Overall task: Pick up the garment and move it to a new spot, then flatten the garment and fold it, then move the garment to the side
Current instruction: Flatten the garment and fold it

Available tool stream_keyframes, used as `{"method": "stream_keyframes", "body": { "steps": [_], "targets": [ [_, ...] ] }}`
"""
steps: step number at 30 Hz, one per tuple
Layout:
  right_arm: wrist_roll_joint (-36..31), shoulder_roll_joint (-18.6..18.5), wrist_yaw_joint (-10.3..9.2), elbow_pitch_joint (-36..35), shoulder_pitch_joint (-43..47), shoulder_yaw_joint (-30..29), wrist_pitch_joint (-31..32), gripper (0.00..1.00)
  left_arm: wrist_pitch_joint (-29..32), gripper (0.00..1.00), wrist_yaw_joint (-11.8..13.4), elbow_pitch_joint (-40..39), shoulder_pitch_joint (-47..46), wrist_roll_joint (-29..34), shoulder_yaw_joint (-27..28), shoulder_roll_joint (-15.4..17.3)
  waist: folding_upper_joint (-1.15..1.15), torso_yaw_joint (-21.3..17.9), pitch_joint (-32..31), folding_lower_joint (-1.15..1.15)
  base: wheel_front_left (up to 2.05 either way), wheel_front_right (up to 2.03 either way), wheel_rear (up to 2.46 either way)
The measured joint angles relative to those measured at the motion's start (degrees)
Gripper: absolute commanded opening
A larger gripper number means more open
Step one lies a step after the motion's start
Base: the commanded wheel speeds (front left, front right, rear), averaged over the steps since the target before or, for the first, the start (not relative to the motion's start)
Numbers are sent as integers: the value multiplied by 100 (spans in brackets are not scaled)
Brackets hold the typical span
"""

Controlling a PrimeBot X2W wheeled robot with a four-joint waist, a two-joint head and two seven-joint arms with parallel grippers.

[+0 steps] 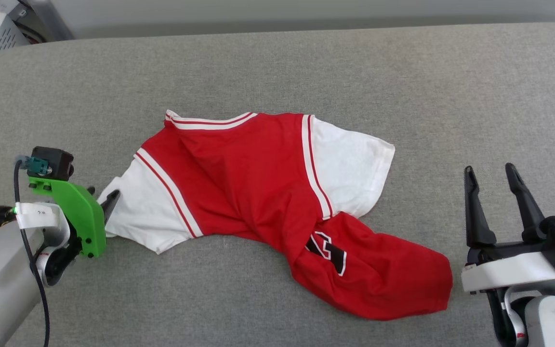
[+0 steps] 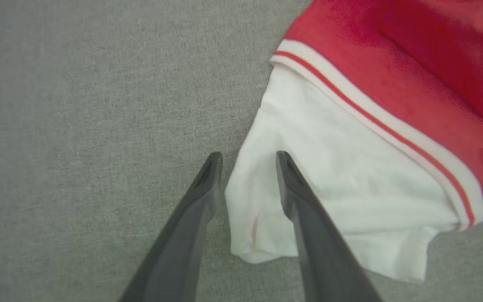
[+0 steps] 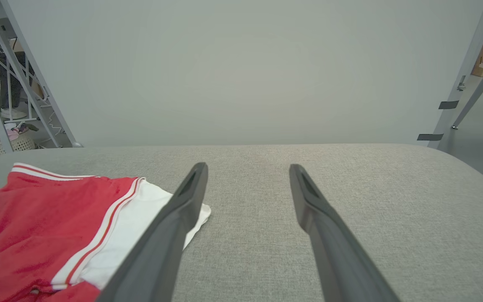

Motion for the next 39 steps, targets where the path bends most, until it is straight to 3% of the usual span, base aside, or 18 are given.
{"method": "stream_keyframes", "body": {
  "steps": [6, 8, 9, 11, 12, 19, 24, 28, 33, 39],
  "targets": [
    [-18, -2, 0, -198, -3, -409, 0, 100, -1729, 100, 539, -107, 133, 359, 382, -236, 0, 94, -257, 0, 0, 0, 0],
    [-120, 0, 0, -289, -7, -516, 0, 100, -1908, 100, 720, -269, 259, 513, 468, -281, 0, 144, -342, 0, 0, 0, 0],
    [-215, -77, 0, -447, -77, -669, 0, 100, -2003, 100, 1074, -656, 426, 809, 800, -337, 0, 260, -435, 0, 0, 0, 0],
    [-223, -224, 0, -536, -238, -754, 0, 100, -2007, 100, 1362, -1087, 574, 1287, 1347, -383, 0, 353, -479, 0, 0, 0, 0],
    [-223, -417, 0, -616, -441, -790, 0, 100, -2008, 100, 1590, -1506, 810, 1731, 1893, -472, 0, 438, -501, 0, 0, 0, 0],
    [43, -1317, 0, -200, -1291, -249, 0, 100, -2008, 100, 2017, -2517, 2109, 3058, 3375, -978, 0, 673, -461, 0, 0, 0, 0],
    [570, -2114, 0, 426, -1862, 748, 428, 100, -2008, 100, 2065, -2872, 2692, 3806, 4100, -1411, 0, 784, -419, 0, 0, 0, 0],
    [1383, -2764, 0, 555, -2412, 1593, 1468, 100, -2008, 100, 2067, -3067, 3073, 4418, 4590, -1806, 0, 869, -355, 0, 0, 0, 0],
    [2366, -3504, 0, 609, -2950, 2694, 3058, 100, -2008, 100, 1874, -3212, 3349, 4997, 5083, -2339, 0, 952, -200, 0, 0, 0, 0],
    [3432, -3888, 0, 748, -3329, 3611, 4882, 100, -2008, 100, 1511, -3254, 3457, 5449, 5480, -2844, 0, 1052, 35, 0, 0, 0, 0]
  ]
}}
